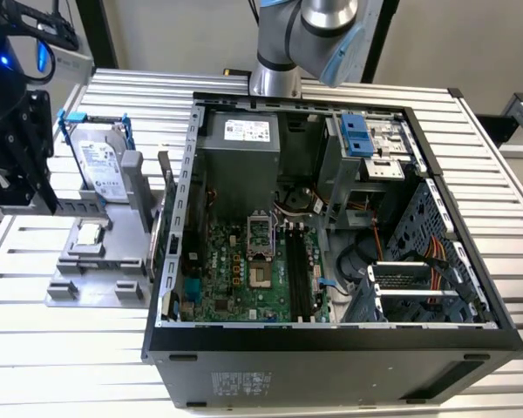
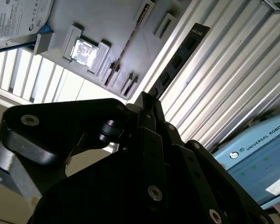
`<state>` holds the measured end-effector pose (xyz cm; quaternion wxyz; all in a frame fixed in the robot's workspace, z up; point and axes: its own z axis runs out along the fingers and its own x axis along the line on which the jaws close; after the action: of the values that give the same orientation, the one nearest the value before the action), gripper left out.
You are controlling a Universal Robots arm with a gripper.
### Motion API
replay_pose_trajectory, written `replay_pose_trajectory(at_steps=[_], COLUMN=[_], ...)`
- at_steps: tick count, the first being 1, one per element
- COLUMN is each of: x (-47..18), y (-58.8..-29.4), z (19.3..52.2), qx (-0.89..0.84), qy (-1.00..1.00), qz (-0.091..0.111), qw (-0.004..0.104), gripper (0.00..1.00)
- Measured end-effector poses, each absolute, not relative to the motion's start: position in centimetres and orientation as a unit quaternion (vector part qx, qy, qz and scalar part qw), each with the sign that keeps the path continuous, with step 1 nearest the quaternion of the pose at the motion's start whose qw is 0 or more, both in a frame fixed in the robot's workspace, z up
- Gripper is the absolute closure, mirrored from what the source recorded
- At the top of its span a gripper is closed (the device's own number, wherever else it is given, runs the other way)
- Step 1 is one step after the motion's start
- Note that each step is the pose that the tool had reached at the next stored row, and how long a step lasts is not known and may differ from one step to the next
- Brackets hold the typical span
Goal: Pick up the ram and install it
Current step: 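Pick up the ram and move it above insertion slot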
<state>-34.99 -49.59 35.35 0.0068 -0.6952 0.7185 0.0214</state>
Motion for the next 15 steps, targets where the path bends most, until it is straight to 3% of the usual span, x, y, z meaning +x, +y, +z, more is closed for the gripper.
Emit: replay_pose_trajectory(at_steps=[15], x=[-35.0], y=[-49.6], z=[37.1], qx=[-0.695], qy=[0.718], qz=[0.021], qw=[0.007], gripper=[1.00])
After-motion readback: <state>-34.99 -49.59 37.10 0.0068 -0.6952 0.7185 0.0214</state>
